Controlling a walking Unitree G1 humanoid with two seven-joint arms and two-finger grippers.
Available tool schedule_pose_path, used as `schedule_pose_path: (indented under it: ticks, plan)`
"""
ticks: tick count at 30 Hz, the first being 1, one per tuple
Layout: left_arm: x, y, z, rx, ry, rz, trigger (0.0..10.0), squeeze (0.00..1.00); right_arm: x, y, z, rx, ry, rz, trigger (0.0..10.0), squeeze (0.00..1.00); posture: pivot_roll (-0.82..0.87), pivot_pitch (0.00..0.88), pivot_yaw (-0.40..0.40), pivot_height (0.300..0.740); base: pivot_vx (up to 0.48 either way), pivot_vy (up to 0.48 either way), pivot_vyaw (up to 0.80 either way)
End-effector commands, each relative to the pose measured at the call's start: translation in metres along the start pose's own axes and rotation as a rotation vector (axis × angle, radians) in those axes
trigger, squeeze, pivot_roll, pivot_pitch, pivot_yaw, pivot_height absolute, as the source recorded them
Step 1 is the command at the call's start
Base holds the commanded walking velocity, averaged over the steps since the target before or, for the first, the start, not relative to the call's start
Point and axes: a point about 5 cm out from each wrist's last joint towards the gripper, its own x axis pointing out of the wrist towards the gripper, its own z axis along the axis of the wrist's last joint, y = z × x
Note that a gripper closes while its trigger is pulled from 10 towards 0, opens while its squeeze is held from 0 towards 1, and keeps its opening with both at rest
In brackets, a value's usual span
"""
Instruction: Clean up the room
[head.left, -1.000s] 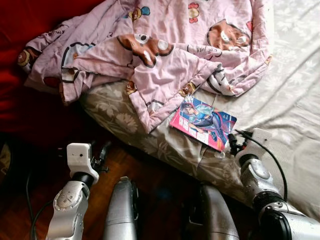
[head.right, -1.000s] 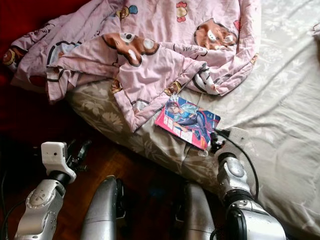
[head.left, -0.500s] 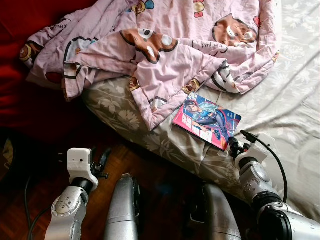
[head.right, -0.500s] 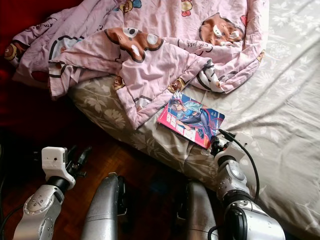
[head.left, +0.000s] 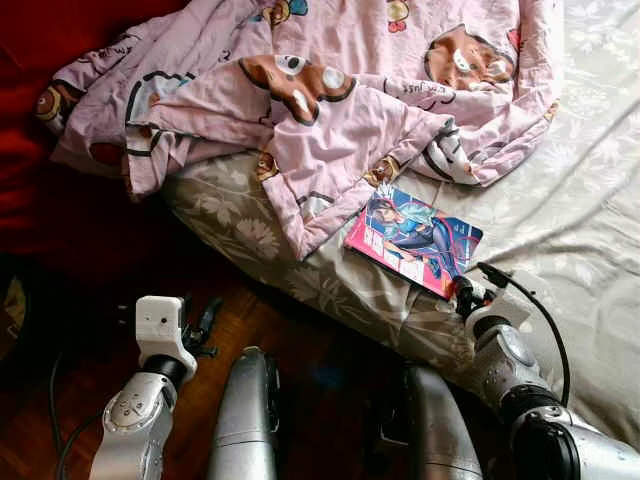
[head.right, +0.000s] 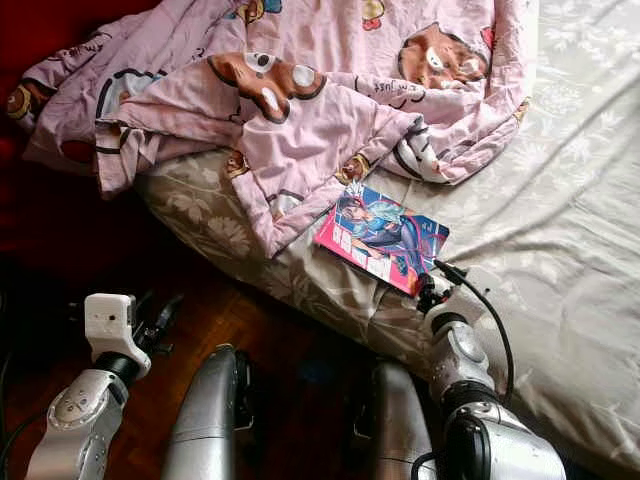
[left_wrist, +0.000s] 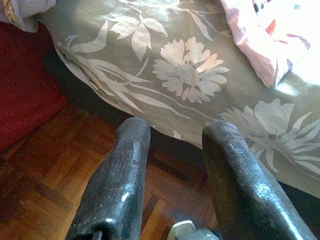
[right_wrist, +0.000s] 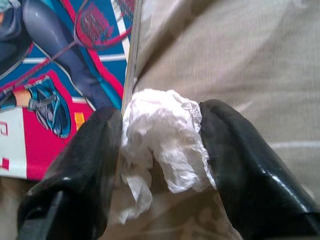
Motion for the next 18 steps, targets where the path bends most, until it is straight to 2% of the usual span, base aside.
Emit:
schedule_pose_path:
  ticks: [1,18]
  plan:
    - [-0.0087,0.0024,-0.0097,-0.002,0.044,0.007,10.0,0.00,-0.0062,-0.0095,-0.0167,0.012,0.045,-0.031,0.0,0.00,0.22,0.456,0.002,0.610,0.000,0.000,0.00]
    - [-0.0100,0.0029,-0.0122,0.010,0.055,0.007,10.0,0.00,-0.0079,-0.0071,-0.0226,0.008,0.051,-0.018,0.0,0.00,0.22,0.452,0.005,0.610,0.000,0.000,0.00]
